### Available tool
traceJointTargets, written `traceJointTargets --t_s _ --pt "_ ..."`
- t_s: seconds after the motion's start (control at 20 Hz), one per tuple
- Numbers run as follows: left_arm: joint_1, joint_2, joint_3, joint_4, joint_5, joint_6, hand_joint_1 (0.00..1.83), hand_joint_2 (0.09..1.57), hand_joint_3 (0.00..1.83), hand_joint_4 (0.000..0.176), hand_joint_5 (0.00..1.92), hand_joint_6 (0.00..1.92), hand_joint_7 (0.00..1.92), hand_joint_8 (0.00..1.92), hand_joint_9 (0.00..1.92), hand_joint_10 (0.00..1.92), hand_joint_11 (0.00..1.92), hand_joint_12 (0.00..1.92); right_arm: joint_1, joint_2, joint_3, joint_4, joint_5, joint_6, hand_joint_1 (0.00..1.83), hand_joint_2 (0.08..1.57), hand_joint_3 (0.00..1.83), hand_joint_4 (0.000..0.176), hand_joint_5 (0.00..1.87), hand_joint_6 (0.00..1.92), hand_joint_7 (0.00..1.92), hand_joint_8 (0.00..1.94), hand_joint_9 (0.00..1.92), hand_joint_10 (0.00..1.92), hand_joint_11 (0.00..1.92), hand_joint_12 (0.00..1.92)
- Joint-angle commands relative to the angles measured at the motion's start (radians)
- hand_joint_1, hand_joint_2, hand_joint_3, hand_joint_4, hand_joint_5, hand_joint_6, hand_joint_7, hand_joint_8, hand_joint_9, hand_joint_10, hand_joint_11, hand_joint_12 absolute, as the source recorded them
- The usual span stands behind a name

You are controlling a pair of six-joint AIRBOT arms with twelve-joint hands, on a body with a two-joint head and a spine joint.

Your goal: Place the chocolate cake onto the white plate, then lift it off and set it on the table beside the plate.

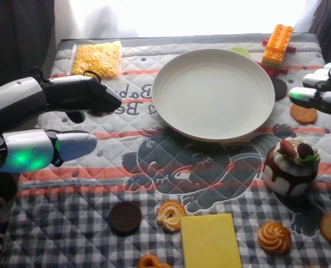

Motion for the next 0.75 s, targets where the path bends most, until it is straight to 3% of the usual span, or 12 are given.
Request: traceJointTargets --t_s 0.0,0.1,0.25,0.3,0.35,0.4,0.45,0.5,0.55,0.6,0.65,0.7 --pt "-0.009 0.009 0.005 -0.025 -0.13 -0.007 0.72 1.34 0.0 0.0 0.24 0.69 0.45 0.0 0.18 0.53 0.0 1.43 -0.008 0.015 -0.008 0.063 0.194 -0.021 0.42 1.15 0.02 0.028 0.0 0.0 0.0 0.0 0.02 0.01 0.02 0.01" --pt "0.0 0.007 0.003 -0.039 -0.17 -0.007 0.67 1.36 0.0 0.021 0.11 0.73 0.35 0.0 0.1 0.29 0.0 1.07 -0.082 0.018 -0.026 0.148 0.313 -0.063 0.51 1.13 0.0 0.022 0.0 0.0 0.0 0.0 0.01 0.0 0.03 0.02" --pt "0.013 -0.002 0.002 -0.063 -0.235 -0.007 0.67 1.38 0.0 0.026 0.04 0.58 0.33 0.0 0.1 0.58 0.0 1.39 -0.163 0.006 -0.028 0.239 0.461 -0.073 0.58 1.13 0.0 0.021 0.0 0.0 0.0 0.0 0.0 0.0 0.03 0.03" --pt "0.02 -0.002 0.001 -0.073 -0.263 -0.007 0.71 1.35 0.0 0.0 0.09 0.24 0.17 0.01 0.06 0.22 0.0 0.97 -0.201 0.002 -0.027 0.28 0.531 -0.082 0.65 1.14 0.0 0.037 0.0 0.0 0.0 0.0 0.0 0.0 0.01 0.02" --pt "0.025 -0.002 0.001 -0.081 -0.284 -0.007 0.69 1.36 0.0 0.0 0.05 0.1 0.09 0.0 0.03 0.08 0.0 0.53 -0.235 0.001 -0.027 0.307 0.58 -0.087 0.68 1.14 0.01 0.038 0.0 0.0 0.0 0.0 0.0 0.0 0.01 0.03" --pt "0.03 -0.002 0.0 -0.089 -0.307 -0.007 0.66 1.35 0.0 0.023 0.02 0.04 0.05 0.0 0.01 0.02 0.0 0.13 -0.264 0.0 -0.027 0.334 0.635 -0.089 0.68 1.13 0.0 0.055 0.0 0.0 0.0 0.0 0.0 0.0 0.0 0.03" --pt "0.035 -0.002 -0.001 -0.097 -0.326 -0.007 0.66 1.35 0.0 0.023 0.02 0.04 0.05 0.0 0.01 0.02 0.0 0.13 -0.283 0.0 -0.028 0.351 0.672 -0.089 0.68 1.13 0.0 0.055 0.0 0.0 0.0 0.0 0.0 0.0 0.0 0.03" --pt "0.047 -0.001 -0.001 -0.12 -0.361 -0.007 0.57 1.32 0.0 0.11 0.0 0.01 0.01 0.0 0.0 0.0 0.0 0.04 -0.305 0.0 -0.029 0.372 0.717 -0.089 0.65 1.1 0.01 0.094 0.0 0.0 0.0 0.0 0.0 0.0 0.0 0.11" --pt "0.059 0.002 -0.002 -0.141 -0.399 -0.007 0.61 1.3 0.0 0.123 0.0 0.0 0.0 0.0 0.0 0.0 0.0 0.01 -0.314 -0.001 -0.029 0.387 0.752 -0.089 0.65 1.09 0.01 0.085 0.0 0.0 0.0 0.0 0.0 0.0 0.0 0.18" --pt "0.065 0.005 -0.002 -0.151 -0.42 -0.007 0.68 1.3 0.0 0.097 0.0 0.0 0.0 0.0 0.0 0.0 0.0 0.0 -0.314 0.0 -0.029 0.392 0.77 -0.091 0.58 1.1 0.0 0.06 0.0 0.0 0.0 0.0 0.0 0.0 0.0 0.13" --pt "0.071 0.01 -0.002 -0.162 -0.45 -0.008 0.68 1.31 0.0 0.095 0.0 0.0 0.0 0.0 0.0 0.0 0.0 0.0 -0.314 0.001 -0.028 0.396 0.789 -0.096 0.58 1.1 0.0 0.063 0.0 0.0 0.0 0.0 0.0 0.0 0.0 0.03" --pt "0.075 0.014 -0.002 -0.17 -0.484 -0.008 0.65 1.31 0.0 0.089 0.0 0.0 0.0 0.0 0.0 0.0 0.01 0.01 -0.314 0.004 -0.027 0.402 0.813 -0.097 0.59 1.1 0.0 0.12 0.0 0.0 0.0 0.0 0.0 0.0 0.0 0.0"
